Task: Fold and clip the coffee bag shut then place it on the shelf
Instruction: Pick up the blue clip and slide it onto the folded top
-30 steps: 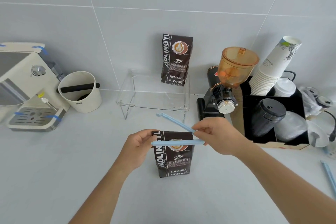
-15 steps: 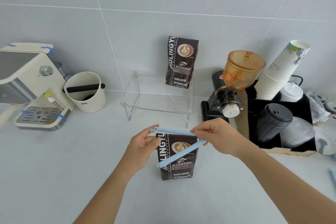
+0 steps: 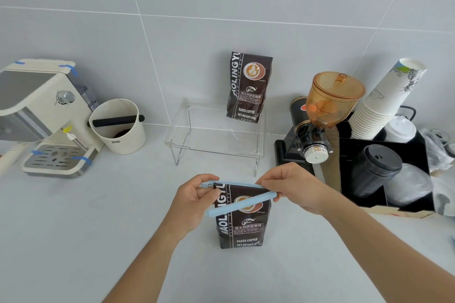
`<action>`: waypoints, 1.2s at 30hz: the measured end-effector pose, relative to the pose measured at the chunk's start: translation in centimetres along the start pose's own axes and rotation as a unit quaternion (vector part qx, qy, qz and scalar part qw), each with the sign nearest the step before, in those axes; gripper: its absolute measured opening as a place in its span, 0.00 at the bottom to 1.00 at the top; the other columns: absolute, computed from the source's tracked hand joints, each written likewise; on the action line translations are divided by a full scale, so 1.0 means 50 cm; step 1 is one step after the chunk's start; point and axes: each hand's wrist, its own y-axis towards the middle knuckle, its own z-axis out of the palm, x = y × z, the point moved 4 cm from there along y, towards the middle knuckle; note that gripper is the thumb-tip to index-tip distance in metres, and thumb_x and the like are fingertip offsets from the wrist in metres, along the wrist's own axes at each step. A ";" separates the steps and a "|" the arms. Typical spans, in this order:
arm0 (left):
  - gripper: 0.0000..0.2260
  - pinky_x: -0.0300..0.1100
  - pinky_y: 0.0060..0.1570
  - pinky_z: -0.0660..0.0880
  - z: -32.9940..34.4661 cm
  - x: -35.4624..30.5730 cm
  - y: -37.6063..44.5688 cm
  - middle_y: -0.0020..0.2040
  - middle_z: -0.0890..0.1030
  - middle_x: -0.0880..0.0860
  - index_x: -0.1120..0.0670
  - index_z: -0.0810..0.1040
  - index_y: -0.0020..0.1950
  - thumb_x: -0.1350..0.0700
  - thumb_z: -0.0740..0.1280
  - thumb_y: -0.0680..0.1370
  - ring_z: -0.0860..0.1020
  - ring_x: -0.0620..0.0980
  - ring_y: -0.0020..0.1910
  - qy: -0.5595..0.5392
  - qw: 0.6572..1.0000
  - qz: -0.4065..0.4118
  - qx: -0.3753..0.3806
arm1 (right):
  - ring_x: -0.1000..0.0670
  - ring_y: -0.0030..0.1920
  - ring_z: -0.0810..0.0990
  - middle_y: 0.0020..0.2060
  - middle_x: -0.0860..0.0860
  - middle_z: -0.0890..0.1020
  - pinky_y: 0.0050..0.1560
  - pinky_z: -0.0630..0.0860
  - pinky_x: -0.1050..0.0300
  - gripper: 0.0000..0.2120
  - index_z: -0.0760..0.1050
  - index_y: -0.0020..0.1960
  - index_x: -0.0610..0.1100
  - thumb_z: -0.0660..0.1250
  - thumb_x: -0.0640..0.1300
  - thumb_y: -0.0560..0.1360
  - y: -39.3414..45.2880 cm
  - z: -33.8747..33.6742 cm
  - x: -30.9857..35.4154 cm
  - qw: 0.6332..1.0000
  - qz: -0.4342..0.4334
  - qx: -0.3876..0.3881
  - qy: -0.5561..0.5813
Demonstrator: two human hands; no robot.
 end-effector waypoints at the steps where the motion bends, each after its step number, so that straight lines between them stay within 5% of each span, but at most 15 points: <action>1: 0.10 0.33 0.36 0.77 -0.001 0.001 0.002 0.32 0.84 0.52 0.54 0.80 0.50 0.68 0.67 0.76 0.78 0.45 0.32 -0.007 1.000 -0.002 -0.005 | 0.52 0.38 0.79 0.40 0.43 0.87 0.35 0.76 0.62 0.10 0.86 0.45 0.41 0.66 0.36 0.77 0.001 0.000 -0.001 1.000 0.002 0.005 0.002; 11: 0.07 0.34 0.38 0.79 -0.001 0.017 0.011 0.36 0.87 0.54 0.55 0.80 0.46 0.66 0.69 0.76 0.84 0.46 0.36 -0.018 0.999 -0.002 -0.036 | 0.48 0.46 0.85 0.45 0.44 0.87 0.43 0.82 0.61 0.16 0.86 0.46 0.43 0.63 0.29 0.76 -0.021 -0.028 -0.028 0.992 -0.022 0.004 0.121; 15: 0.10 0.36 0.40 0.81 0.001 0.020 0.014 0.36 0.87 0.55 0.51 0.81 0.43 0.66 0.69 0.76 0.84 0.47 0.37 -0.022 0.999 -0.004 -0.044 | 0.50 0.51 0.86 0.45 0.50 0.89 0.53 0.82 0.59 0.20 0.84 0.48 0.53 0.70 0.27 0.72 -0.034 -0.023 -0.038 0.999 -0.045 -0.007 0.029; 22: 0.08 0.41 0.40 0.76 -0.004 0.022 0.011 0.38 0.86 0.57 0.52 0.81 0.44 0.65 0.70 0.75 0.80 0.52 0.37 -0.037 0.998 -0.022 -0.042 | 0.59 0.45 0.86 0.40 0.63 0.87 0.50 0.81 0.63 0.19 0.81 0.41 0.65 0.77 0.39 0.69 -0.035 -0.004 -0.040 0.990 -0.084 -0.095 -0.062; 27: 0.10 0.35 0.35 0.74 -0.009 0.021 0.010 0.32 0.83 0.47 0.49 0.83 0.43 0.65 0.68 0.77 0.77 0.43 0.30 -0.029 0.998 -0.046 -0.012 | 0.61 0.43 0.86 0.36 0.65 0.85 0.47 0.80 0.70 0.20 0.80 0.41 0.65 0.78 0.38 0.68 -0.042 0.001 -0.040 0.985 -0.106 -0.120 -0.070; 31: 0.13 0.41 0.45 0.82 -0.013 0.018 0.011 0.41 0.86 0.53 0.52 0.84 0.45 0.64 0.62 0.80 0.84 0.49 0.43 -0.085 0.995 -0.055 0.005 | 0.63 0.41 0.85 0.37 0.64 0.84 0.45 0.77 0.75 0.18 0.82 0.44 0.62 0.78 0.38 0.67 -0.041 0.001 -0.040 0.978 -0.124 -0.139 -0.098; 36: 0.20 0.42 0.46 0.82 -0.013 0.016 0.011 0.50 0.87 0.57 0.57 0.84 0.52 0.54 0.52 0.84 0.85 0.51 0.51 -0.181 0.978 -0.102 0.026 | 0.64 0.40 0.84 0.36 0.62 0.84 0.45 0.77 0.76 0.13 0.85 0.47 0.52 0.77 0.36 0.69 -0.039 0.002 -0.040 0.969 -0.146 -0.158 -0.121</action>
